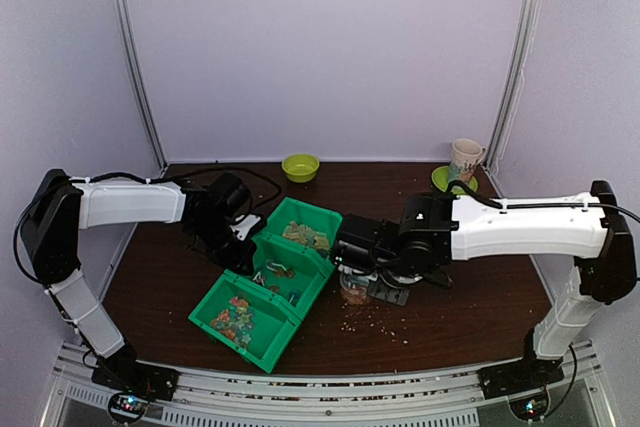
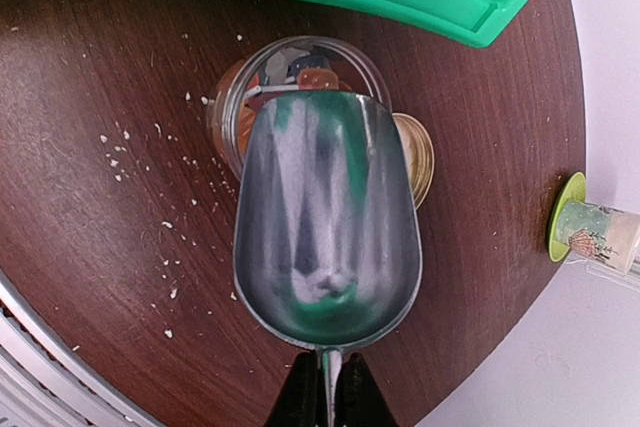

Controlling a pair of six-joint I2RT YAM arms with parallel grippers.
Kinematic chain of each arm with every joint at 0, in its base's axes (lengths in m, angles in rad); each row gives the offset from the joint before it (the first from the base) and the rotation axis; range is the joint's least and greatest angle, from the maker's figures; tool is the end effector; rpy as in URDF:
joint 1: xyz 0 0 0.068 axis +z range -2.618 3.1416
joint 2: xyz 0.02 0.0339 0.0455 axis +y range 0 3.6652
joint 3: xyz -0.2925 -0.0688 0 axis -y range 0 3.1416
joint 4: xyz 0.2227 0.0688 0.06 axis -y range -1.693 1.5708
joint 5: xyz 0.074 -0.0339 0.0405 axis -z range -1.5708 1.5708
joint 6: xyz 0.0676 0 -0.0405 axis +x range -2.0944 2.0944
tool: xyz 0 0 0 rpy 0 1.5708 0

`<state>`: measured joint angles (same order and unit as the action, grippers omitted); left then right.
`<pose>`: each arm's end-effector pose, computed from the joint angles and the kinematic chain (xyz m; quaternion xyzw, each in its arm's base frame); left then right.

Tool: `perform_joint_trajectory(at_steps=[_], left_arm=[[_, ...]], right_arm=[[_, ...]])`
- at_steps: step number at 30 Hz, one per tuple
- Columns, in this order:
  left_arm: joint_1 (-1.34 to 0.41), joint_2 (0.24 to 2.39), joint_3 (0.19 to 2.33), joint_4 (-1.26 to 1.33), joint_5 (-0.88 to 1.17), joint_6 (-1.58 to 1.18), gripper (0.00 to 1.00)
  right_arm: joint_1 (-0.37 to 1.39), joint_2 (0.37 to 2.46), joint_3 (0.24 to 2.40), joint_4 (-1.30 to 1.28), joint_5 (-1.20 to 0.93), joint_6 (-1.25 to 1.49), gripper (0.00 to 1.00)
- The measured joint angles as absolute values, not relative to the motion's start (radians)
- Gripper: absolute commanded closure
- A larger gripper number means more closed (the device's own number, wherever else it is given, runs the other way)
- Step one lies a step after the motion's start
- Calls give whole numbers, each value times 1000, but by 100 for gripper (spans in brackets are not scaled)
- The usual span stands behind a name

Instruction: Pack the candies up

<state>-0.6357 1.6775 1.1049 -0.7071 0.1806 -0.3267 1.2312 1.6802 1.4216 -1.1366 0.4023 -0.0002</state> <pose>0.2432 -0.1945 0.1995 0.1646 0.9716 -0.1459 0.0867 0.1270 0.2801 0.2712 -0.5494 0.8069 -0.1129 0.1851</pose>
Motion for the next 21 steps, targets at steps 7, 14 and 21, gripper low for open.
perform_joint_trajectory(at_steps=[7,14,21], left_arm=[[-636,1678,1105,-707,181,-327,100],[-636,1678,1105,-707,182,-327,100],[-636,1678,1105,-707,183,-327,100]], right_arm=[[1230,1715,1414,-1145,403,-6,100],[1230,1719,1422,-1153,423,-5,100],[1225,1692,1486,-1148,426,-5,100]])
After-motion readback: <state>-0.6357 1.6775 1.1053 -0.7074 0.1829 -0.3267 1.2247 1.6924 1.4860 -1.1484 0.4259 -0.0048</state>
